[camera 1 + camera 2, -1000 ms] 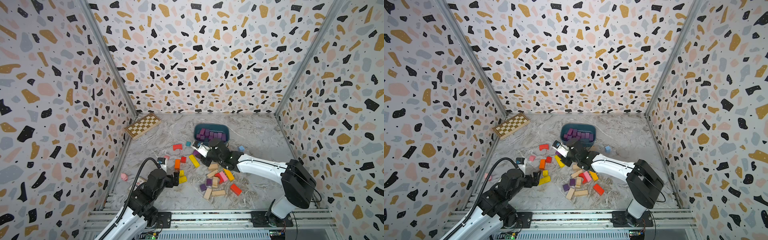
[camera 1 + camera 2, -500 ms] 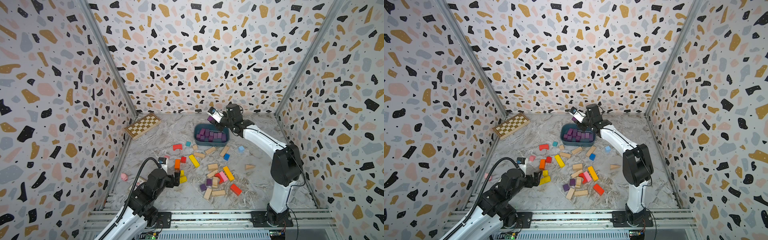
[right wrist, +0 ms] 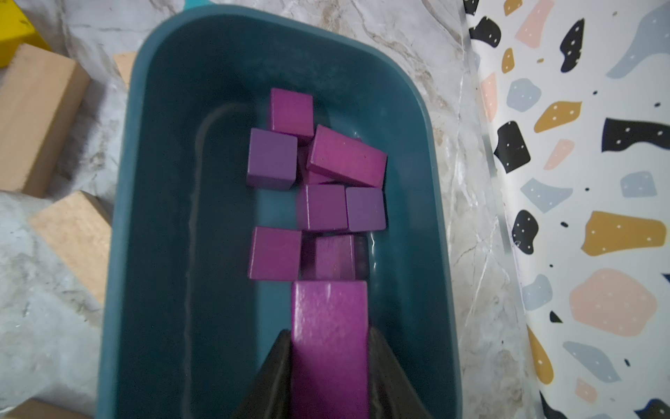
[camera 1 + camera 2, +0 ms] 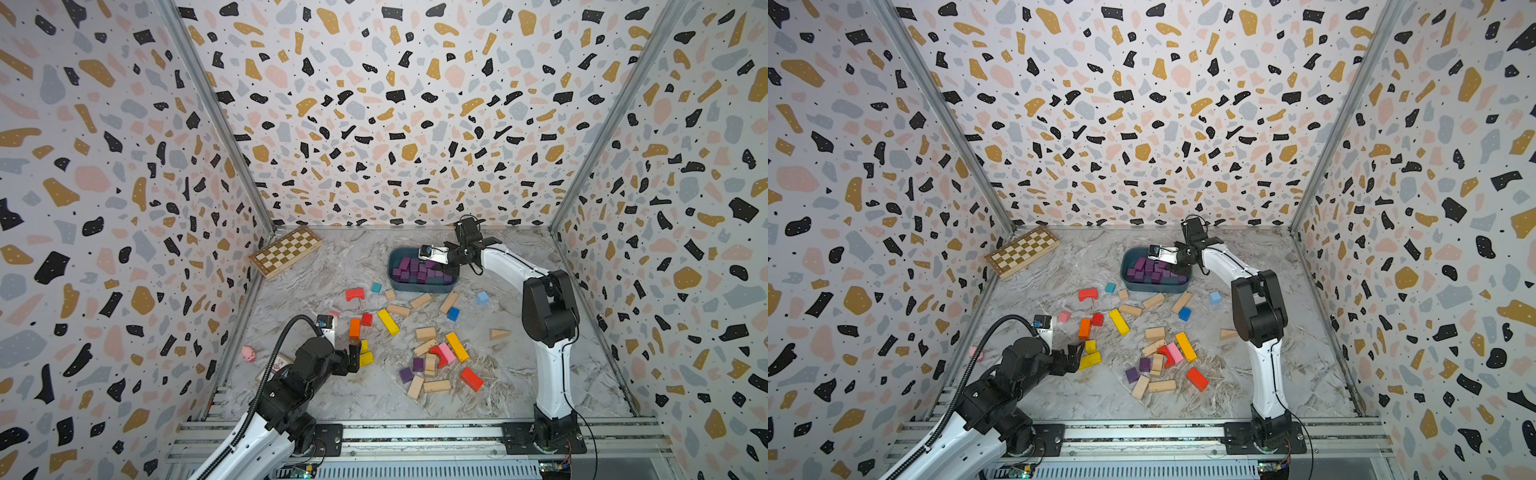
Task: Pick purple bricks into the storage bin
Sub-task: Place the building block in the storage box.
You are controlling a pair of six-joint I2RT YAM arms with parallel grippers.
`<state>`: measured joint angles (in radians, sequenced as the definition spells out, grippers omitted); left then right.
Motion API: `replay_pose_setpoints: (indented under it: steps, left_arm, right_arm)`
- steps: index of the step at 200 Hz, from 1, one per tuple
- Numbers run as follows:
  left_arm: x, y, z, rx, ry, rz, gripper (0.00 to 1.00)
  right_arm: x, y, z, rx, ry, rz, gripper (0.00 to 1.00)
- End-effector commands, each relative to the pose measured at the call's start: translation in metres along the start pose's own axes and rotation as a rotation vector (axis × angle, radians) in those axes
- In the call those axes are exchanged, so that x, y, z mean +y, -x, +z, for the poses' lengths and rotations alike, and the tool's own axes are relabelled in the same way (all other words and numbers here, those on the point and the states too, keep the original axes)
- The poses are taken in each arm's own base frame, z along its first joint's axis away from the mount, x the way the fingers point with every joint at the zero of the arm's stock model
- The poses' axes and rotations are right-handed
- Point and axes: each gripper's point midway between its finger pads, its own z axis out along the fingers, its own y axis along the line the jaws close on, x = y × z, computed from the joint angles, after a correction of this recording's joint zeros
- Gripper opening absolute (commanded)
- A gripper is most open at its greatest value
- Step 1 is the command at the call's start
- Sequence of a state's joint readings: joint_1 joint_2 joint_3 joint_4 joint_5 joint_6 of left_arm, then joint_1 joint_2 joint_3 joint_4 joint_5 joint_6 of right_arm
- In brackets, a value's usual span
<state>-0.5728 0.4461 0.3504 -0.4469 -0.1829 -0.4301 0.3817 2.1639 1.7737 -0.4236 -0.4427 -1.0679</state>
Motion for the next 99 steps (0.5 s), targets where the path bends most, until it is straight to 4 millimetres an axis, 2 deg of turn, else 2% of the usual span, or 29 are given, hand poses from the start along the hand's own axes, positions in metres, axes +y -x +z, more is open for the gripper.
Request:
replay_pose_setpoints:
  steps: [1,99]
  left_arm:
    - [-0.005,0.009,-0.001,-0.038,-0.022,0.006,0.99]
    - [-0.005,0.009,0.0,-0.033,-0.018,0.007,0.99]
  right_arm:
    - [0.006,0.013,-0.005,-0.043,0.056,-0.057,0.0]
    - [0.038,0.012,0.031,-0.031,0.169,-0.029,0.0]
